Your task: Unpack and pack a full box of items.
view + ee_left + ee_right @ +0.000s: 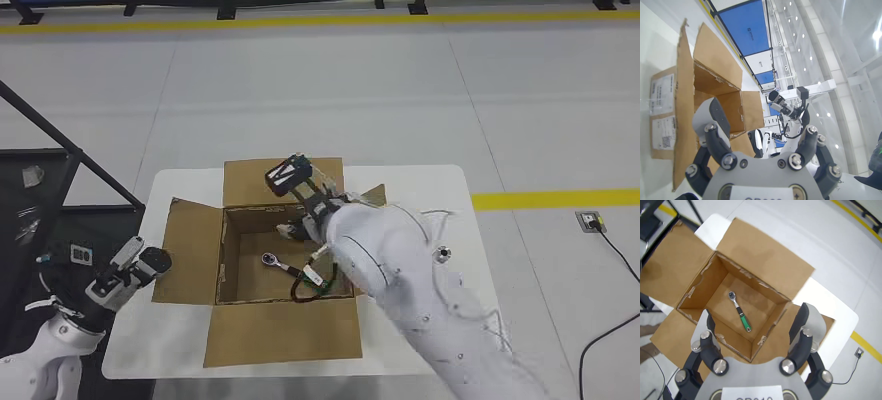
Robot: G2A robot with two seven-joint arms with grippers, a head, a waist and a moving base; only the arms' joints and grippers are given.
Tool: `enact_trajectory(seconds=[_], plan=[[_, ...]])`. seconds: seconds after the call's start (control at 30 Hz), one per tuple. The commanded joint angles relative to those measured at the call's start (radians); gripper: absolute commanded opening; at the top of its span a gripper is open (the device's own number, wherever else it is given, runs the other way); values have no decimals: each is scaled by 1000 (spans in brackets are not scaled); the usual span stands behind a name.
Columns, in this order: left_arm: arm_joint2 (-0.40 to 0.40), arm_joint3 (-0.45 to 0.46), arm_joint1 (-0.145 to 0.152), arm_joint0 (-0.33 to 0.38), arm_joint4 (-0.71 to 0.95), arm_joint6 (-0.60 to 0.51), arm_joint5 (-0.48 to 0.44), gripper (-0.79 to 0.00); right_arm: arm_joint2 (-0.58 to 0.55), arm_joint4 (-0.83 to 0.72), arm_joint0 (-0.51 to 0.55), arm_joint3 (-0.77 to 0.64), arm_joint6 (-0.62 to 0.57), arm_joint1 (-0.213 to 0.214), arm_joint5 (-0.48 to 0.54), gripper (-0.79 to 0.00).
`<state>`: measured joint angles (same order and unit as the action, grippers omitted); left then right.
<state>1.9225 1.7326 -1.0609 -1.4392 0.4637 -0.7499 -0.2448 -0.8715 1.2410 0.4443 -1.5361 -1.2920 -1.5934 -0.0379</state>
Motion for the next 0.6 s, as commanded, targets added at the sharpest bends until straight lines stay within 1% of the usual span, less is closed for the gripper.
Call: enact_trajectory(seconds=[0.0, 0.17, 0.2, 0.23, 0.33, 0.4, 0.43, 0.57], plan=[[21, -17, 0, -7, 22, 9, -5, 0, 92, -66, -75, 168, 16, -32, 8, 0], [67, -47, 2, -33, 58, 11, -20, 0, 228, -234, -196, 517, 83, -123, 32, 0], [74, -51, 2, -38, 64, 9, -21, 0, 256, -244, -215, 587, 91, -142, 33, 0], [80, -54, 3, -43, 69, 6, -23, 0, 281, -253, -231, 645, 105, -162, 27, 0], [92, -61, 3, -53, 81, -2, -28, 0, 327, -321, -257, 816, 150, -216, 67, 0], [96, -62, 4, -57, 82, -5, -27, 0, 347, -353, -269, 913, 184, -249, 93, -15], [96, -60, 4, -59, 81, -7, -27, 0, 357, -360, -274, 956, 198, -264, 105, 0], [97, -51, 5, -64, 81, -16, -25, 0, 379, -389, -286, 1094, 250, -317, 130, 0]])
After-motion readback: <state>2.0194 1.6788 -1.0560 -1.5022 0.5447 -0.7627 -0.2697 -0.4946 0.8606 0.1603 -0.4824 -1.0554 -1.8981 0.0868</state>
